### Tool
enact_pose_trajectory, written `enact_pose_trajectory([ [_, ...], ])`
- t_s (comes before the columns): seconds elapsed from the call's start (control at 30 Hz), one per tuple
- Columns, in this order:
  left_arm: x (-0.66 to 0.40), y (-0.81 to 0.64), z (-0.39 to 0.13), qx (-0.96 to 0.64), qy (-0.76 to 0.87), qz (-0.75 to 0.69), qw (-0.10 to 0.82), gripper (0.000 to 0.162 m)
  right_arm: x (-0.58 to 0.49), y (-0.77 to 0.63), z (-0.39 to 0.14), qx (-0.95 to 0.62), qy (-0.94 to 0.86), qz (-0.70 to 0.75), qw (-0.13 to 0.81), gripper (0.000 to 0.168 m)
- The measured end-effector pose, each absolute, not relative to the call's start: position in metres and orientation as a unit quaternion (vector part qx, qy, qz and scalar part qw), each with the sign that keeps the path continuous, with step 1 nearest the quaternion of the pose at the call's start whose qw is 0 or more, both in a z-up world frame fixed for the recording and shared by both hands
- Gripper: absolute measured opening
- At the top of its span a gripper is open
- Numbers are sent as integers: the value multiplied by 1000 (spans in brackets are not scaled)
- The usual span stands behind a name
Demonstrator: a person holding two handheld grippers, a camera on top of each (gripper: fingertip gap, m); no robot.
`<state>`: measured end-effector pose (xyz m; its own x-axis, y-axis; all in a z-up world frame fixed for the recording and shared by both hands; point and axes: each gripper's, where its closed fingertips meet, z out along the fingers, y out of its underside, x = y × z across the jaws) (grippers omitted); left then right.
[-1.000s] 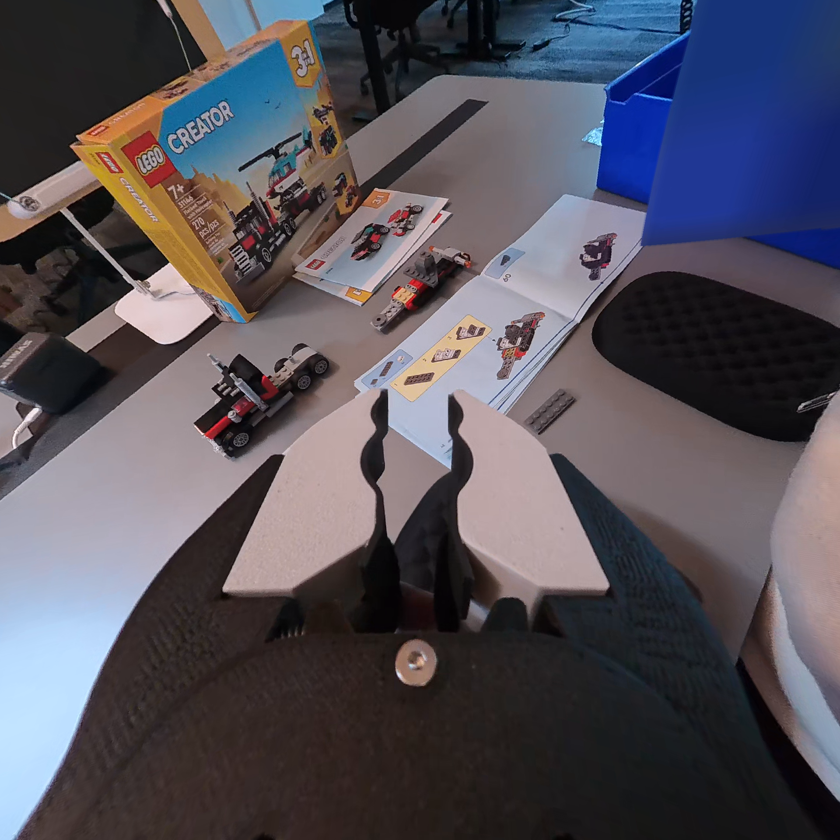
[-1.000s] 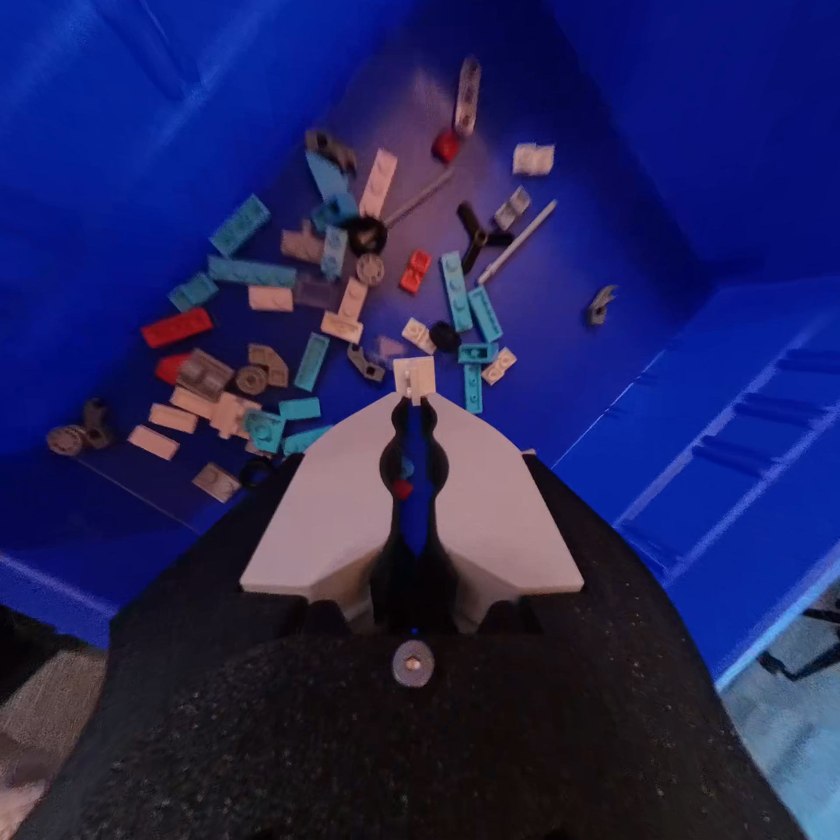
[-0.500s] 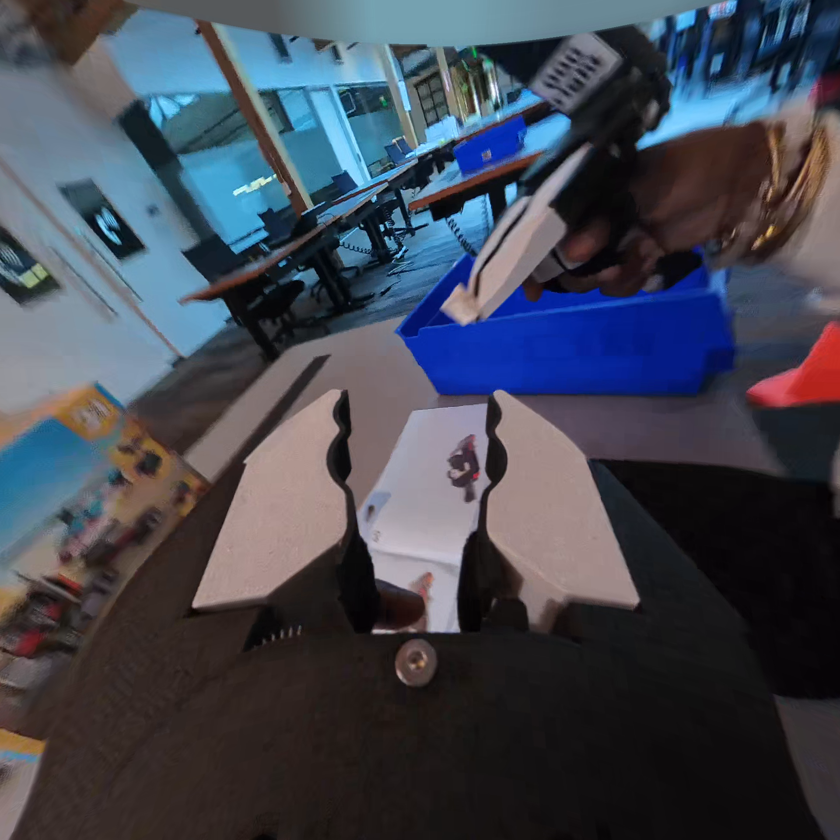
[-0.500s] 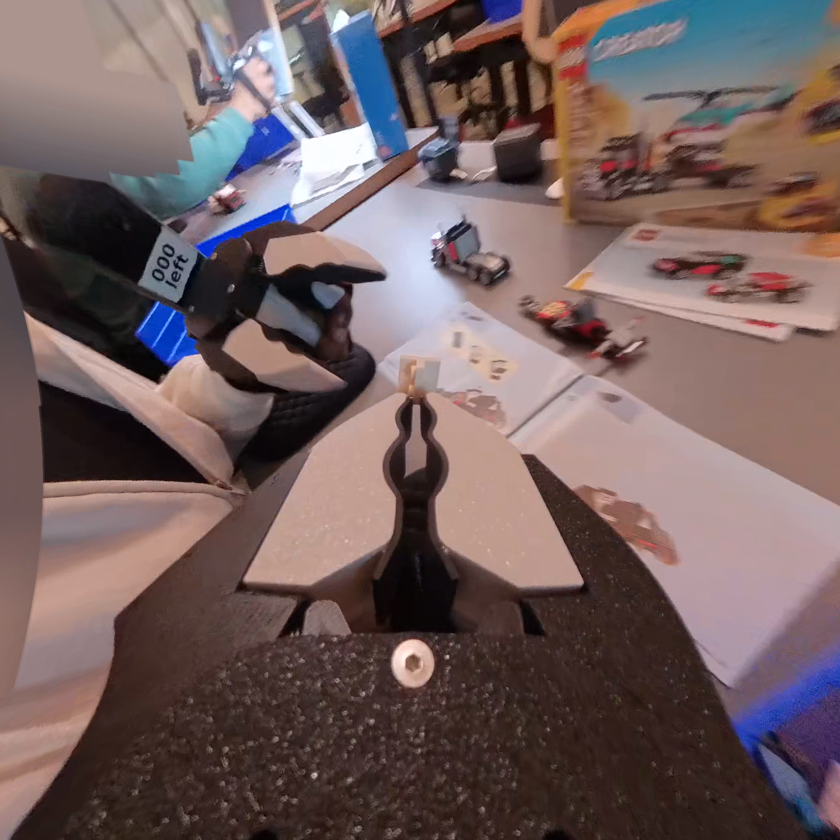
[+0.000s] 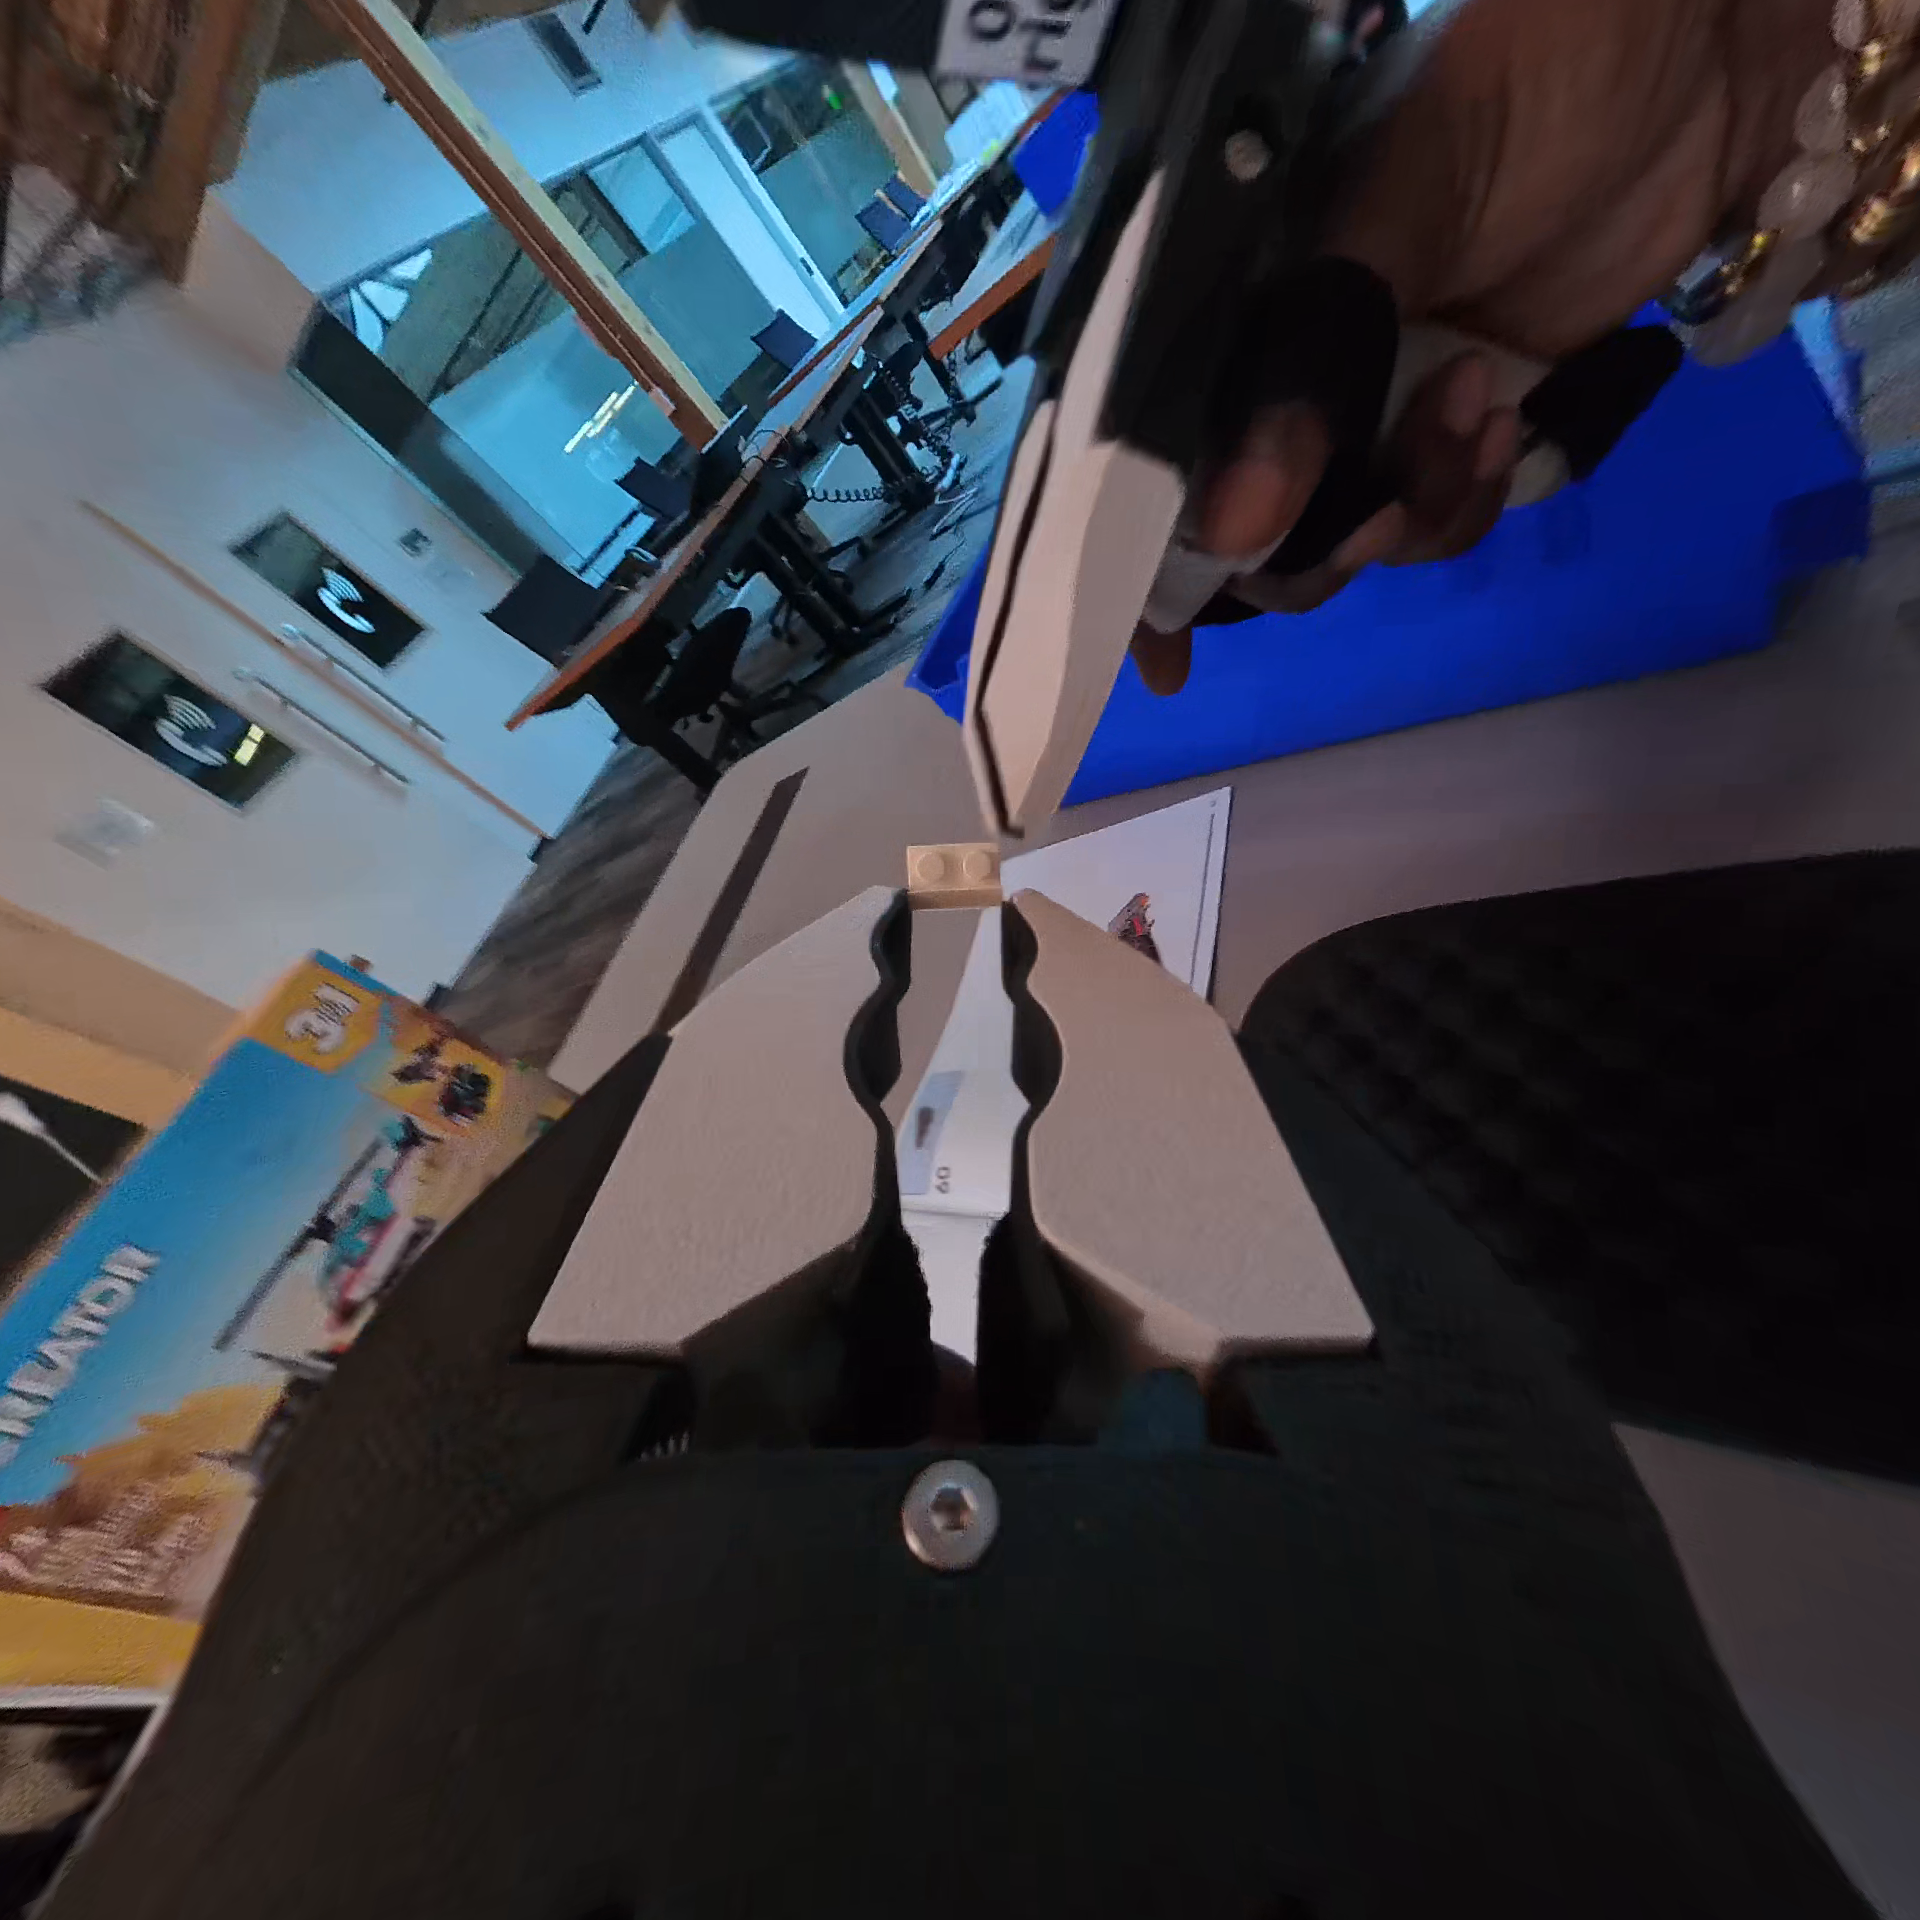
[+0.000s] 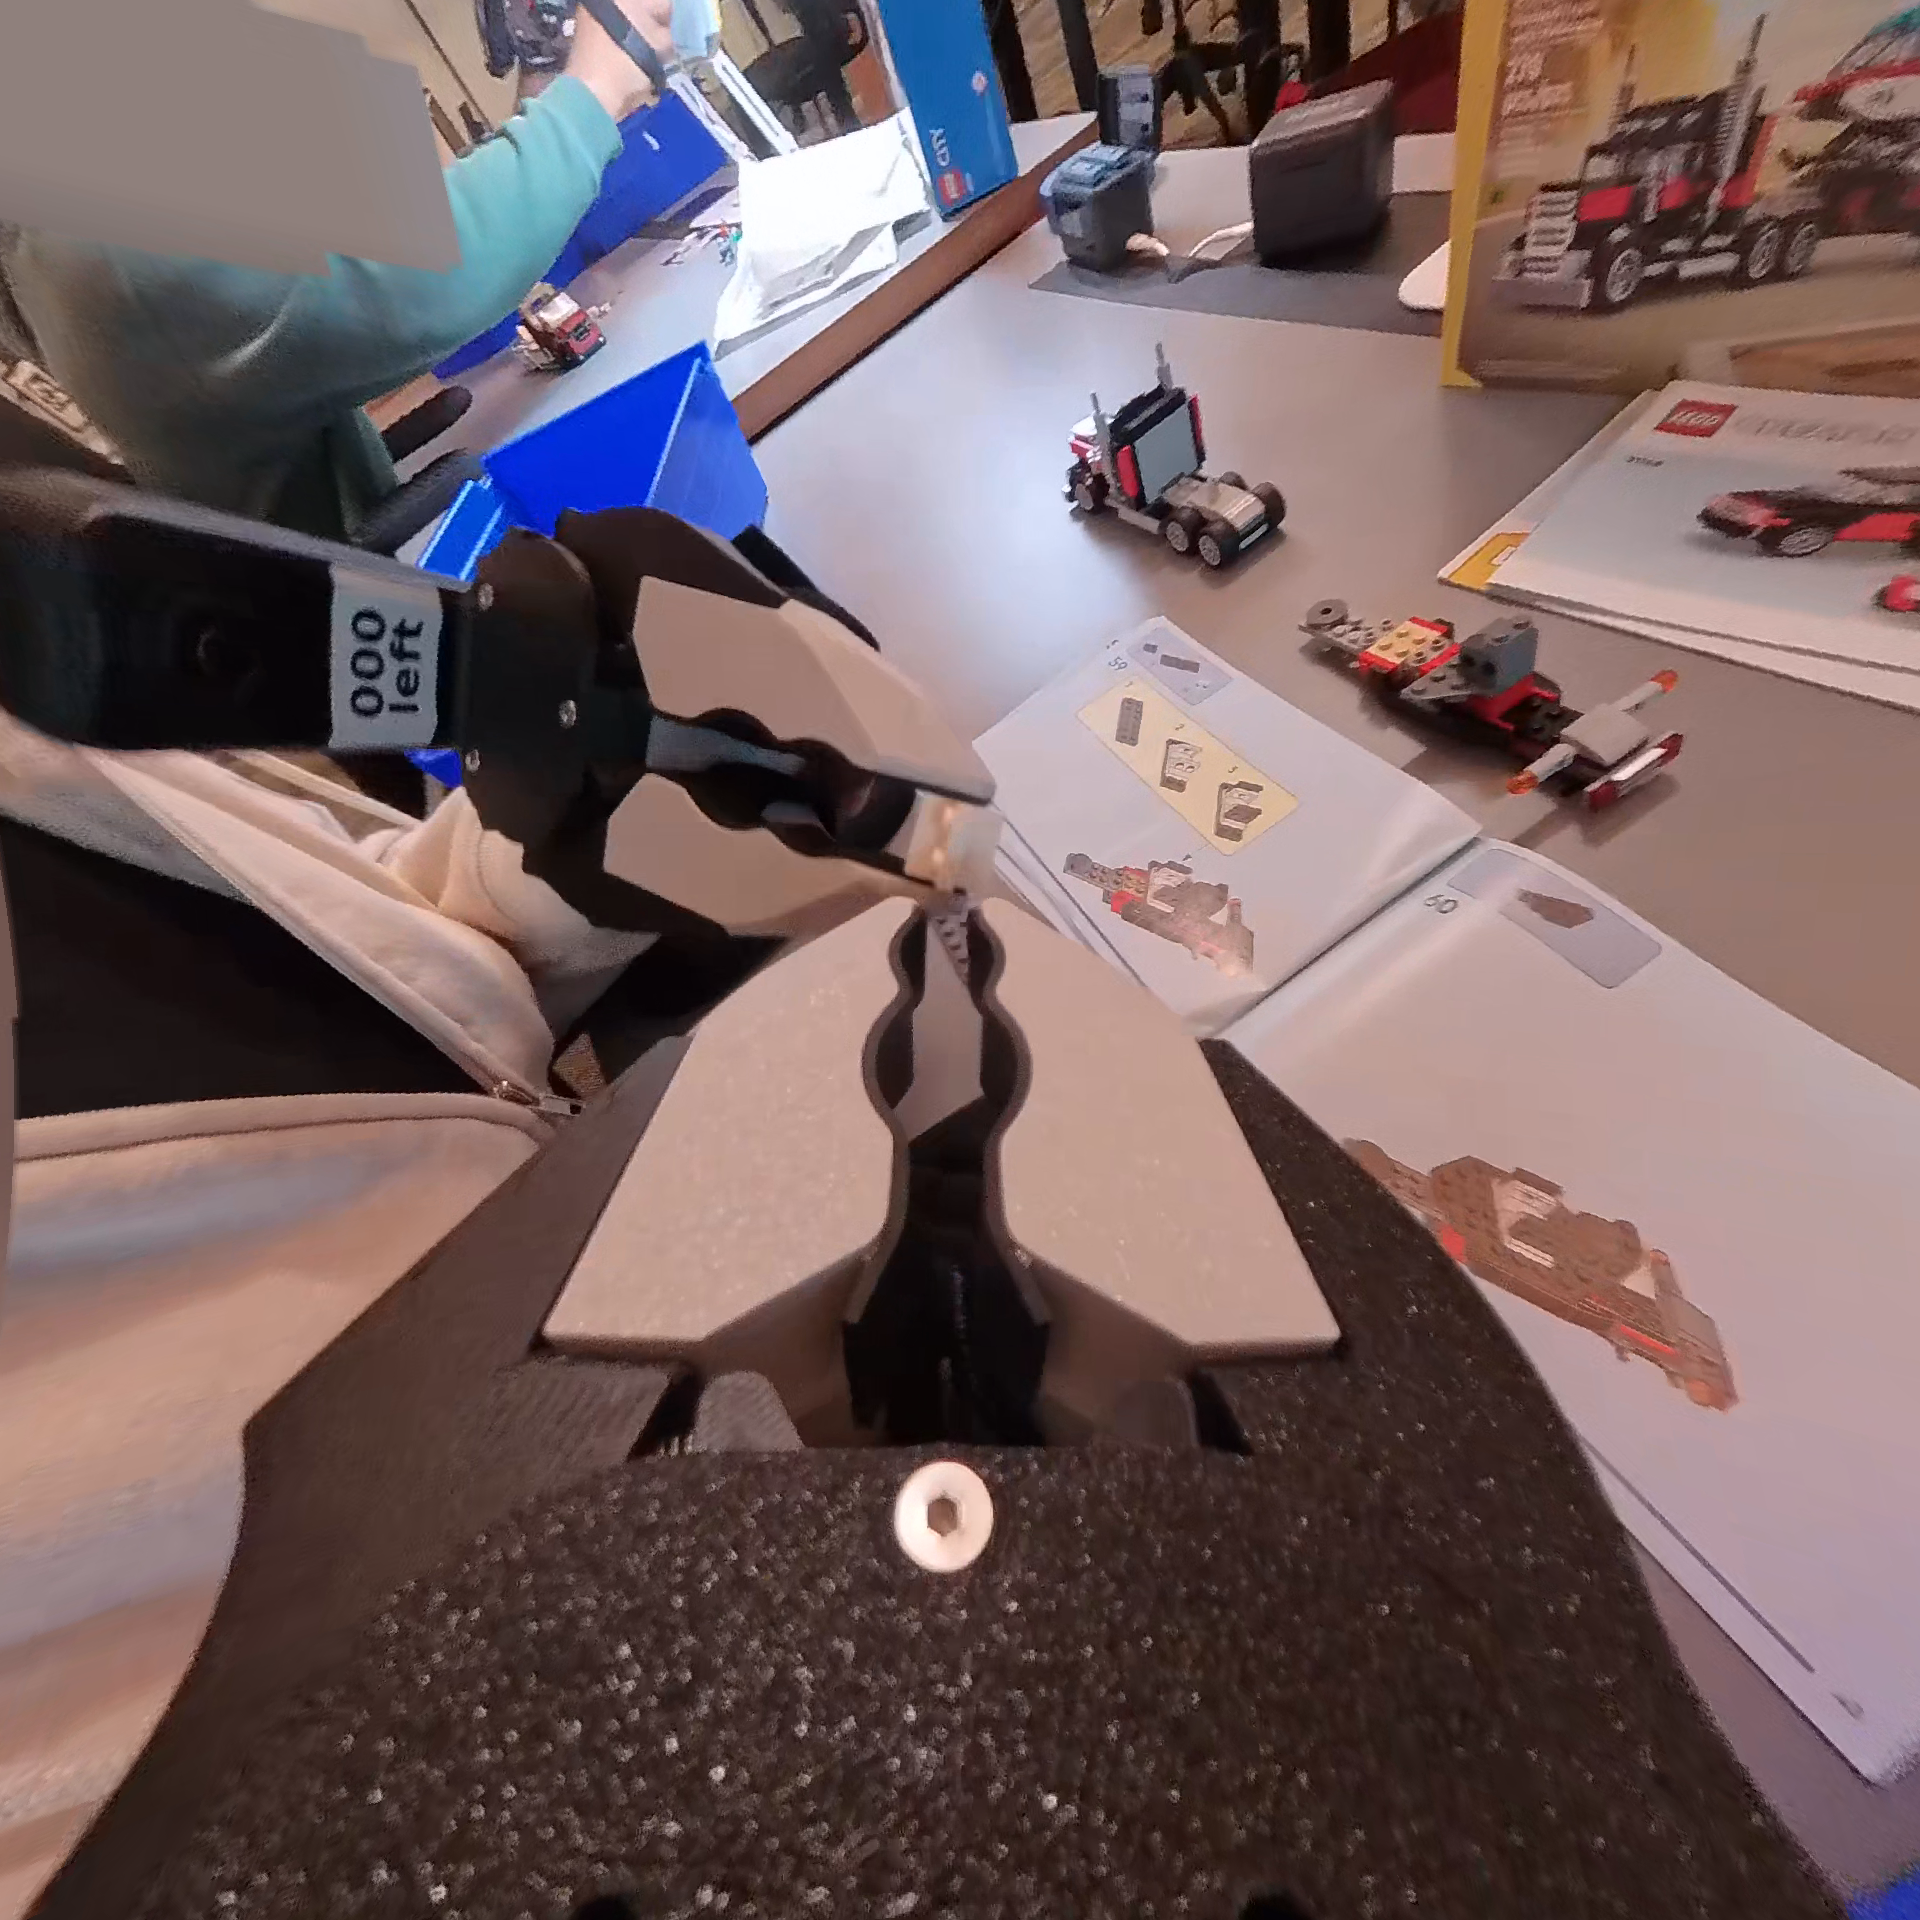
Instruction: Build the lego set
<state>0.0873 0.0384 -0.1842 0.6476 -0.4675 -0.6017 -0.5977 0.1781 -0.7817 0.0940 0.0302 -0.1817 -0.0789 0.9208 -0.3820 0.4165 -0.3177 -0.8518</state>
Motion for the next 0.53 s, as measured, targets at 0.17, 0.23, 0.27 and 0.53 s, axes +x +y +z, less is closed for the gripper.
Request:
enact_pose_trajectory([
  [0.17,56,18,-197,-720,324,-93,606,17,173,93,-183,-706,-524,324,350,19],
  [0.23,39,4,-215,-767,278,-133,563,17,236,126,-200,-768,-497,183,359,21],
  [0.27,33,-3,-225,-788,261,-144,539,16,266,135,-211,-797,-480,130,343,20],
  [0.53,48,-33,-275,-851,241,-155,440,17,324,93,-306,-840,-522,99,108,15],
])
